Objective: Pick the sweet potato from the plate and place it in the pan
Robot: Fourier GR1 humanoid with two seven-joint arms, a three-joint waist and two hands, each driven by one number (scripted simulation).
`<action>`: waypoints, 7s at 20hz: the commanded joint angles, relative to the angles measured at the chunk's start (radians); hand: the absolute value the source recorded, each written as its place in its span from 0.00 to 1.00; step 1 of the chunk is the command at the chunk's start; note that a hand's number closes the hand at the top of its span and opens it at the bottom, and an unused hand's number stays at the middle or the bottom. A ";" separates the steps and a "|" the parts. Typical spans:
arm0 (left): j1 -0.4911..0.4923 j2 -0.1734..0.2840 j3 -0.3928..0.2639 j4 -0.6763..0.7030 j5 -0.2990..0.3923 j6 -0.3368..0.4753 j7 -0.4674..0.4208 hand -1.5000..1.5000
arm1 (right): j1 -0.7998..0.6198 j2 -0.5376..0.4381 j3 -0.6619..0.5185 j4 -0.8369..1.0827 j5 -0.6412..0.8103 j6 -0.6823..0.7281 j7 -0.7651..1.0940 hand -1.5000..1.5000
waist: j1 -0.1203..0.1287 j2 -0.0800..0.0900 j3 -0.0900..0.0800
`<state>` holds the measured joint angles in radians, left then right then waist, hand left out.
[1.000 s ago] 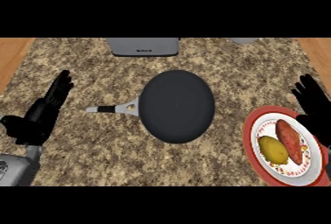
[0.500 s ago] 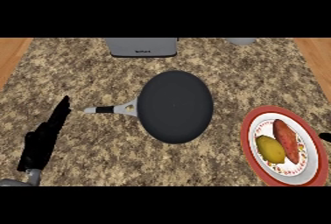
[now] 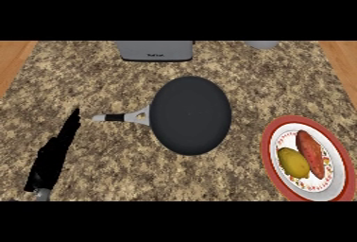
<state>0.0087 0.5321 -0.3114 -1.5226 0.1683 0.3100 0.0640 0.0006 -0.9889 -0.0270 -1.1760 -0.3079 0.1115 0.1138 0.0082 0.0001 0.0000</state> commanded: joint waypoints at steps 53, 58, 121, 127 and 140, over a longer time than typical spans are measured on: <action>0.086 -0.209 0.187 -0.052 -0.227 -0.172 0.023 0.50 | -0.407 0.376 0.179 0.147 0.526 0.623 0.578 0.00 | -0.002 0.001 0.000; 0.088 -0.219 0.225 -0.066 -0.240 -0.201 0.042 0.50 | -0.358 0.404 0.127 0.010 0.494 0.675 0.723 0.00 | -0.007 -0.001 0.000; 0.062 -0.281 0.271 -0.099 -0.303 -0.303 0.075 0.50 | -0.460 0.988 0.239 -0.382 1.863 -0.297 1.373 1.00 | 0.043 0.010 0.001; 0.055 -0.308 0.238 -0.082 -0.333 -0.287 0.055 0.50 | -0.516 0.988 0.144 -0.177 1.753 -0.381 1.373 1.00 | 0.068 0.022 0.002; 0.004 -0.307 0.241 -0.065 -0.337 -0.294 0.064 0.50 | -0.545 0.989 -0.070 0.020 1.336 -0.789 1.116 0.00 | 0.089 0.030 0.008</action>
<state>0.0062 0.2256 -0.0697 -1.5915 -0.1598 0.0097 0.1405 -0.5508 -0.0071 -0.0493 -1.1858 1.1214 -0.4096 1.1271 0.0931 0.0295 0.0071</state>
